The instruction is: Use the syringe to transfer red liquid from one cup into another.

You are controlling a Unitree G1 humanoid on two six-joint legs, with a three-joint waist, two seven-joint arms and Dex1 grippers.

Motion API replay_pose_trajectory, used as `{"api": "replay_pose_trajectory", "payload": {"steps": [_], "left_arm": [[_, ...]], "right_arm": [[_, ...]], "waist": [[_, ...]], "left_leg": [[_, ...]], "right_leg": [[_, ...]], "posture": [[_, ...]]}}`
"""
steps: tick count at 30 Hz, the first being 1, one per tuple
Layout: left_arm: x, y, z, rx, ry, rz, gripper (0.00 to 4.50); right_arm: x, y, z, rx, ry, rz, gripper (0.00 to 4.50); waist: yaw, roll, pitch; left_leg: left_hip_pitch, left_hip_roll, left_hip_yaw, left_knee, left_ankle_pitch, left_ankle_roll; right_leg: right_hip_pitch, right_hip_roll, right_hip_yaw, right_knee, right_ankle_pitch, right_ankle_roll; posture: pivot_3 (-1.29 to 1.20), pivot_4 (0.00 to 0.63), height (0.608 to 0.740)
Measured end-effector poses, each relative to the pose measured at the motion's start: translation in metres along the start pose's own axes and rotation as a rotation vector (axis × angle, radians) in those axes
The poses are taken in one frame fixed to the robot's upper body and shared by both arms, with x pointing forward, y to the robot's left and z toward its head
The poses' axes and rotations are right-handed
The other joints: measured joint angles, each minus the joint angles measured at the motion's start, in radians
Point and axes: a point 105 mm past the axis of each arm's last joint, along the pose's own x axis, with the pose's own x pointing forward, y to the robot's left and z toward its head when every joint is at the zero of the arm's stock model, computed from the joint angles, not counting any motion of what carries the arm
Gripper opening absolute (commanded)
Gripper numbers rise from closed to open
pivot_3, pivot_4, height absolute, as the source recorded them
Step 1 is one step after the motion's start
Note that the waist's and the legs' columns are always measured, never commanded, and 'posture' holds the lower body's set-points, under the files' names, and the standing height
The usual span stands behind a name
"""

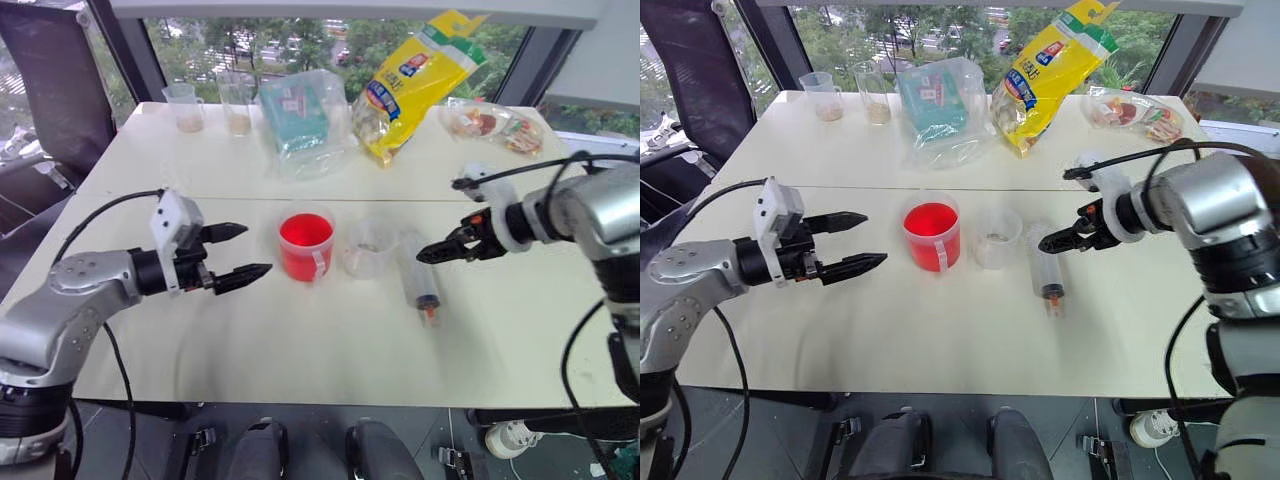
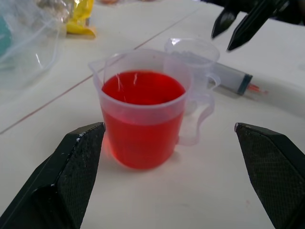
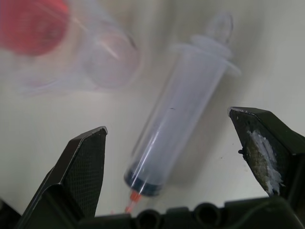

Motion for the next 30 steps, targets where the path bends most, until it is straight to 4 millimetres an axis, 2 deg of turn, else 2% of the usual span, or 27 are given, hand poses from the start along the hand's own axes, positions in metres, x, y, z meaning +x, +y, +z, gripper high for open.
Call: {"api": "replay_pose_trajectory", "payload": {"steps": [4, 9, 16, 20, 23, 27, 28, 30], "left_arm": [[0.002, -0.001, -0.001, 0.0, -0.006, 0.005, 4.5], [0.003, -0.003, -0.003, 0.0, -0.007, 0.015, 4.5], [0.004, -0.005, -0.003, 0.006, -0.022, 0.032, 4.5], [0.003, -0.005, -0.005, -0.002, -0.023, 0.046, 4.5], [0.002, -0.007, -0.006, -0.002, -0.022, 0.048, 4.5], [0.002, -0.007, -0.008, -0.006, -0.018, 0.051, 4.5], [0.002, -0.007, -0.007, -0.005, -0.019, 0.051, 4.5], [0.001, -0.006, -0.007, 0.0, -0.015, 0.051, 4.5]], "right_arm": [[0.014, -0.007, -0.001, 0.079, 0.065, -0.05, 4.46], [0.029, -0.002, 0.007, 0.126, 0.09, -0.049, 4.46], [0.054, 0.004, 0.006, 0.142, 0.14, -0.071, 4.46], [0.06, 0.006, 0.009, 0.131, 0.139, -0.101, 4.46], [0.062, 0.005, 0.009, 0.129, 0.141, -0.123, 3.61], [0.062, 0.003, 0.008, 0.132, 0.147, -0.152, 1.63], [0.062, 0.005, 0.008, 0.134, 0.147, -0.149, 1.43], [0.062, 0.006, 0.008, 0.139, 0.149, -0.151, 1.42]], "waist": [[0.001, 0.0, 0.0], [-0.003, 0.0, 0.0], [-0.001, 0.0, 0.0], [-0.003, -0.001, 0.0], [-0.006, -0.001, -0.001], [-0.006, -0.001, -0.001], [-0.006, -0.001, -0.001], [-0.007, -0.001, -0.001]], "left_leg": [[-0.003, 0.0, 0.0, 0.0, 0.0, 0.0], [-0.003, 0.0, 0.0, 0.0, 0.0, 0.0], [-0.003, 0.0, 0.001, 0.0, 0.0, 0.0], [-0.003, 0.0, 0.001, 0.001, 0.0, 0.0], [-0.001, 0.0, 0.001, 0.001, 0.0, 0.0], [-0.001, 0.0, 0.0, 0.001, 0.0, 0.0], [-0.001, 0.0, 0.0, 0.0, 0.0, 0.0], [-0.001, 0.0, 0.001, 0.0, 0.0, 0.0]], "right_leg": [[-0.003, 0.0, 0.0, 0.0, 0.0, 0.0], [-0.004, 0.0, 0.0, 0.001, 0.0, 0.0], [-0.004, 0.0, 0.0, 0.001, 0.0, 0.0], [-0.003, 0.0, 0.0, 0.002, 0.0, 0.0], [-0.002, 0.0, 0.0, 0.003, 0.001, 0.0], [-0.002, 0.001, 0.0, 0.003, 0.001, 0.0], [-0.002, 0.001, 0.0, 0.003, 0.001, 0.0], [-0.002, 0.001, 0.0, 0.003, 0.001, 0.0]], "posture": [[0.0, 0.15, 0.74], [0.0, 0.15, 0.74], [0.0, 0.15, 0.74], [0.0, 0.15, 0.74], [0.0, 0.15, 0.74], [0.0, 0.15, 0.74], [0.0, 0.15, 0.74], [0.0, 0.15, 0.74]]}}
